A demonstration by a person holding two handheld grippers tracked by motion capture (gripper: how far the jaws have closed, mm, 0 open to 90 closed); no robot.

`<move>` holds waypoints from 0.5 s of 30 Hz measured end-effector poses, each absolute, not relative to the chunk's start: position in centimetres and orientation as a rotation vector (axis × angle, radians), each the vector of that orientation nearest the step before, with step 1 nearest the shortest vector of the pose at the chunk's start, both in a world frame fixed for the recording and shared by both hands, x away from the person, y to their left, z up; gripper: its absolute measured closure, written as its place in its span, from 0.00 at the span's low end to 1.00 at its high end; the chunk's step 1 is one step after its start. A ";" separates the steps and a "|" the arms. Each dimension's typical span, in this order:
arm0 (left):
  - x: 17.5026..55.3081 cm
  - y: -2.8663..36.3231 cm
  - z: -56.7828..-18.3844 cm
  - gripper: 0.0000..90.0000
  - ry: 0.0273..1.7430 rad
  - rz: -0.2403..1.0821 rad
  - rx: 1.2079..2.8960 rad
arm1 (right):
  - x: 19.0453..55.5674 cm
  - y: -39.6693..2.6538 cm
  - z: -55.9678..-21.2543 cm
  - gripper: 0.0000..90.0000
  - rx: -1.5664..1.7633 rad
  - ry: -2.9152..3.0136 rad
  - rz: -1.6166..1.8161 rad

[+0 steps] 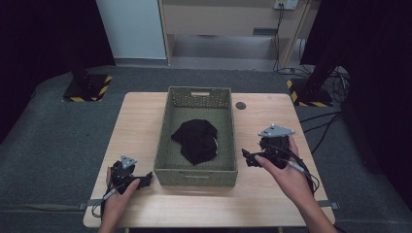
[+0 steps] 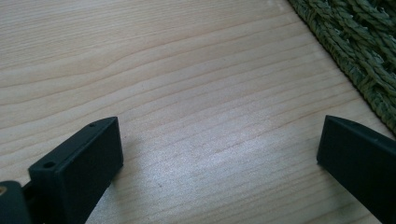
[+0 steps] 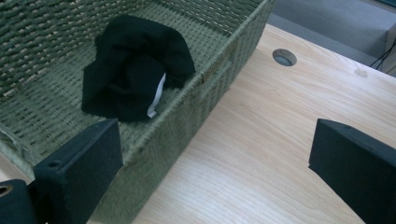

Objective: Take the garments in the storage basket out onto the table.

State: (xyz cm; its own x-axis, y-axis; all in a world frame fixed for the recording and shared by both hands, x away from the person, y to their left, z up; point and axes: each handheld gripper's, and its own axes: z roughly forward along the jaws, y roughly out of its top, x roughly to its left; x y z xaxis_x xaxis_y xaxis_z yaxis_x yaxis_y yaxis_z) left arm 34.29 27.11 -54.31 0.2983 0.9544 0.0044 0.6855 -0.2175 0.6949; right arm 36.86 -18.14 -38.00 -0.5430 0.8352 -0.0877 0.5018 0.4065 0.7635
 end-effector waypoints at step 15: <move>34.3 27.1 -54.3 0.00 1.455 0.594 1.983 | 38.1 -15.8 -37.3 0.03 1.109 2.236 0.981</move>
